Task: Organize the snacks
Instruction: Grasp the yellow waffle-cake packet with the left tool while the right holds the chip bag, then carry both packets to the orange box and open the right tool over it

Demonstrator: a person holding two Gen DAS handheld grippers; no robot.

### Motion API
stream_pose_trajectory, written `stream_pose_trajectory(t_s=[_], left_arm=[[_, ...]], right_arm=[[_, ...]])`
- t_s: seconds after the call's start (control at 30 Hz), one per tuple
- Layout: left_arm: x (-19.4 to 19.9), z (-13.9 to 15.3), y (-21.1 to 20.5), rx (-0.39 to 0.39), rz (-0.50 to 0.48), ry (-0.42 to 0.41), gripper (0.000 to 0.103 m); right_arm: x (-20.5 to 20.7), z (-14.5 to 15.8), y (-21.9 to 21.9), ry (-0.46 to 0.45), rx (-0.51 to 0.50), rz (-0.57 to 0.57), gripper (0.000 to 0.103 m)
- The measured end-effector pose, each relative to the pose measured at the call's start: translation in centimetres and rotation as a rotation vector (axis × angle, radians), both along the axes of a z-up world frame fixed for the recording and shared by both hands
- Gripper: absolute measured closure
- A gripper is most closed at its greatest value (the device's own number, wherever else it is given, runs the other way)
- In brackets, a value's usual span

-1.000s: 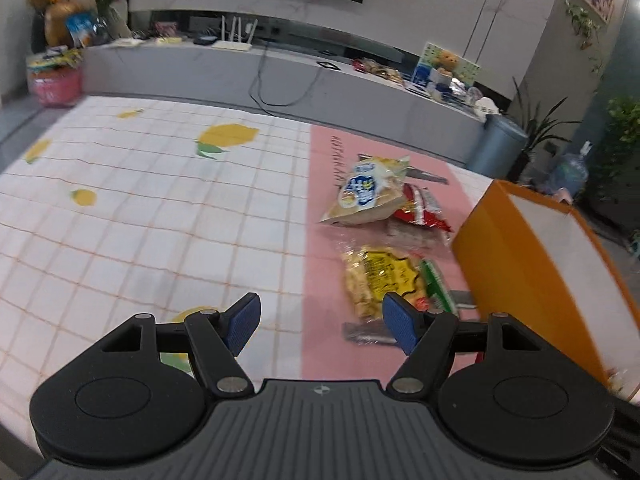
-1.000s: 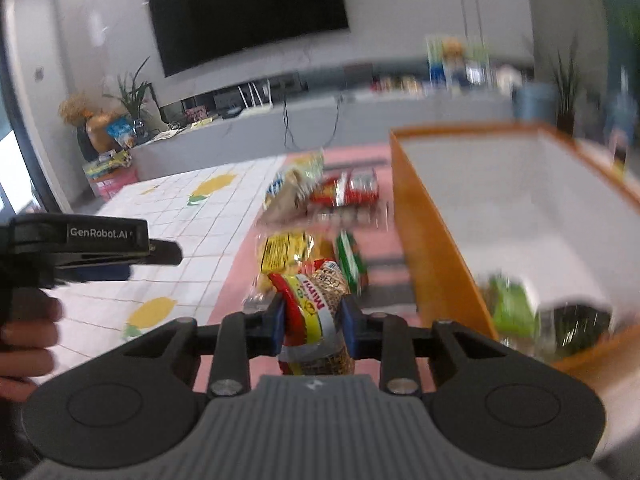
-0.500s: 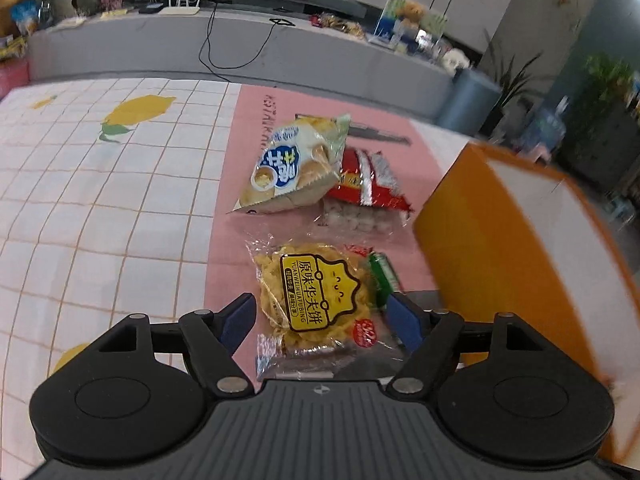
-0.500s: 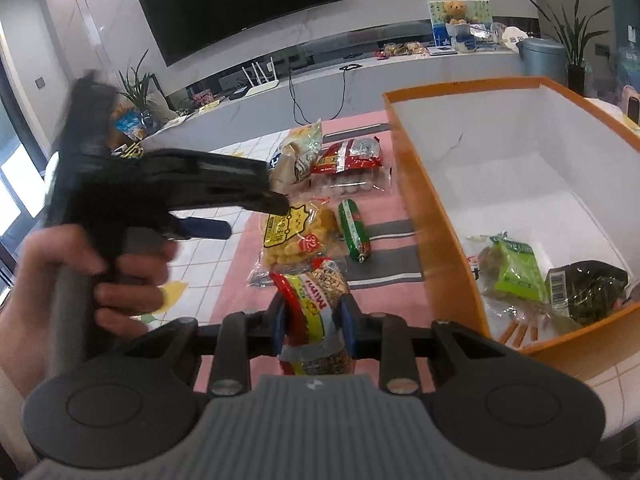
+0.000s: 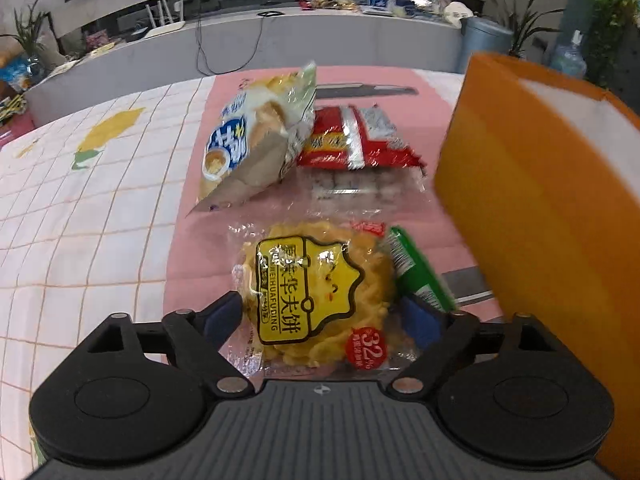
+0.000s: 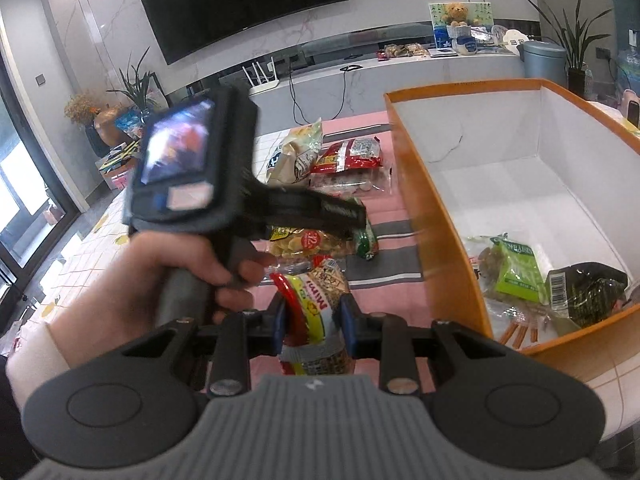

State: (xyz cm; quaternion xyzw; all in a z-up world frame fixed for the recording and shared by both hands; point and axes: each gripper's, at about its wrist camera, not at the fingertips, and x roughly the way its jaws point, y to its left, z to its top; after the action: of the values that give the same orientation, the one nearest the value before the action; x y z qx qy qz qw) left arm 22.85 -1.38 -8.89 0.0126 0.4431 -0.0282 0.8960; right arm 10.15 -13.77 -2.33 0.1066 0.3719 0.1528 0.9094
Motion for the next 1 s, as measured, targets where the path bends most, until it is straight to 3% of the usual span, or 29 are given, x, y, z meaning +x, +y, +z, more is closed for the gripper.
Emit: stream_pose_trajectory(t_s=[0.13, 0.27, 0.67, 1.0], left_arm=[[-0.2, -0.2, 0.3, -0.019, 0.012, -0.016, 0.002], [-0.5, 0.7, 1.0, -0.06, 0.0, 0.017, 0.017], [-4.5, 1.9, 5.1, -0.156, 0.042, 0.072, 0.019], [-9.0, 5.5, 7.7, -0.227, 0.096, -0.024, 0.019]], right_arm=[[0.0, 0.0, 0.0, -0.003, -0.001, 0.001, 0.077], [-0.1, 0.1, 0.1, -0.004, 0.0, 0.003, 0.077], [0.1, 0.2, -0.3, 0.0, 0.038, -0.012, 0.077], [-0.3, 1.0, -0.8, -0.066, 0.087, 0.01, 0.078]])
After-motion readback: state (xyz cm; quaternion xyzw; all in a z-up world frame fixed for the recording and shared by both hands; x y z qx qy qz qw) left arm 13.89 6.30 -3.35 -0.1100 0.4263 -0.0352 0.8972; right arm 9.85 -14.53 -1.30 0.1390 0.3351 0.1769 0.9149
